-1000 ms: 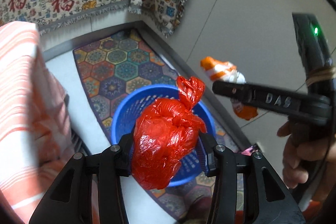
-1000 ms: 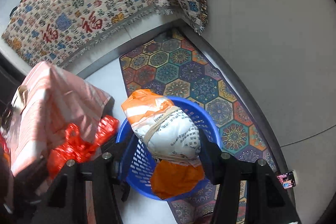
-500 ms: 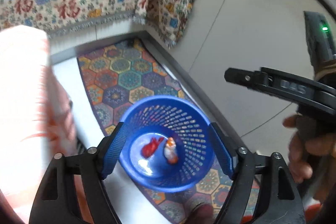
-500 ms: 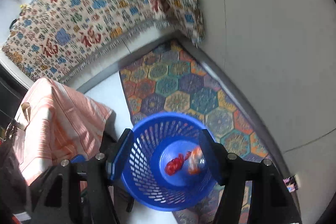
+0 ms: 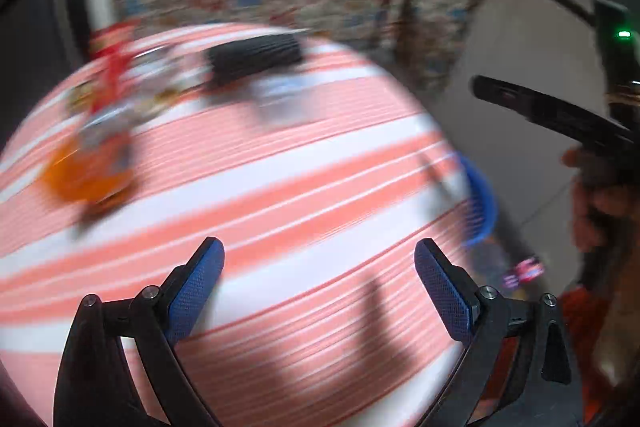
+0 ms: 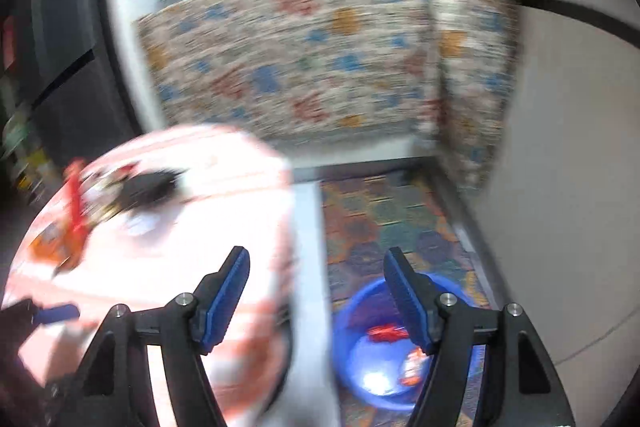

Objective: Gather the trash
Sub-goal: 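Return both tools to the table and approach the orange chip bag with the left gripper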

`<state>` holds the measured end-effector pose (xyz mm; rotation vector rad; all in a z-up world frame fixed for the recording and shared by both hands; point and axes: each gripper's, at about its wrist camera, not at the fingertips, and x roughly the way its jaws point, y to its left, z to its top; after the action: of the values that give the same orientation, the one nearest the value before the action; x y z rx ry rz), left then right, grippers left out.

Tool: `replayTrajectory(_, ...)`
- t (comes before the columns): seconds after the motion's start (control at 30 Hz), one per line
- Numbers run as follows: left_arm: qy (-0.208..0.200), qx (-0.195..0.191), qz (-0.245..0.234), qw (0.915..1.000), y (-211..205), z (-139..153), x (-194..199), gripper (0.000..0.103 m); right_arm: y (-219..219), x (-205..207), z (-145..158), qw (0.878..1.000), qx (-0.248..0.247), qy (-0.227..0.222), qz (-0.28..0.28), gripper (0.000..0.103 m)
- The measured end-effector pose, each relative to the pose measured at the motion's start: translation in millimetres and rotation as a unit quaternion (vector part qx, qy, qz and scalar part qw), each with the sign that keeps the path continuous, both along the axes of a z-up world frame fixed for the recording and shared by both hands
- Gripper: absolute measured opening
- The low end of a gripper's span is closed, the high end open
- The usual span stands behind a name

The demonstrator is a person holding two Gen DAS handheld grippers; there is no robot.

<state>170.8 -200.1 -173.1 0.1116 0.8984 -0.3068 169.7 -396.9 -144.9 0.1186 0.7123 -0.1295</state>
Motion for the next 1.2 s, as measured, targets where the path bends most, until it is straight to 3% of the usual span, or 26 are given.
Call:
replayTrajectory(0.17, 0.002, 0.017, 0.083, 0.9964, 82.9, -15.7, 1.4, 0.096, 99.2, -0.4, -32.5, 0.994, 0.024, 0.056, 0.088, 0.071)
replayTrajectory(0.23, 0.012, 0.014, 0.109, 0.9939, 110.6, -24.1, 11.7, 0.096, 135.7, 3.3, -50.2, 0.990, 0.003, 0.082, 0.113, 0.071)
replayTrajectory(0.37, 0.003, 0.047, 0.109, 0.9929, 119.5, -33.2, 25.2, 0.099, 169.0, 15.3, -73.7, 0.985, -0.036, 0.115, 0.120, 0.073)
replayTrajectory(0.47, 0.009, 0.049, 0.098, 0.9939, 121.4, -34.4, 32.6, 0.103, 177.8, 17.9, -75.3, 0.987, -0.053, 0.101, 0.111, 0.073)
replayTrajectory(0.6, 0.009, 0.046, 0.088, 0.9950, 119.8, -34.8, 46.6, 0.103, 177.4, 38.2, -77.3, 0.990, -0.037, 0.104, 0.089, 0.085)
replayTrajectory(0.8, 0.009, 0.043, 0.076, 0.9961, 132.9, -32.4, 51.3, 0.103, 176.2, 63.2, -81.5, 0.991, -0.033, 0.105, 0.076, 0.093)
replayTrajectory(0.97, 0.009, 0.044, 0.063, 0.9970, 130.9, -31.6, 56.7, 0.103, 177.1, 64.9, -81.5, 0.991, -0.034, 0.105, 0.076, 0.093)
replayTrajectory(1.2, 0.008, 0.051, -0.010, 0.9986, 120.8, -29.0, 83.6, 0.103, 175.1, 63.1, -80.8, 0.991, -0.033, 0.104, 0.073, 0.093)
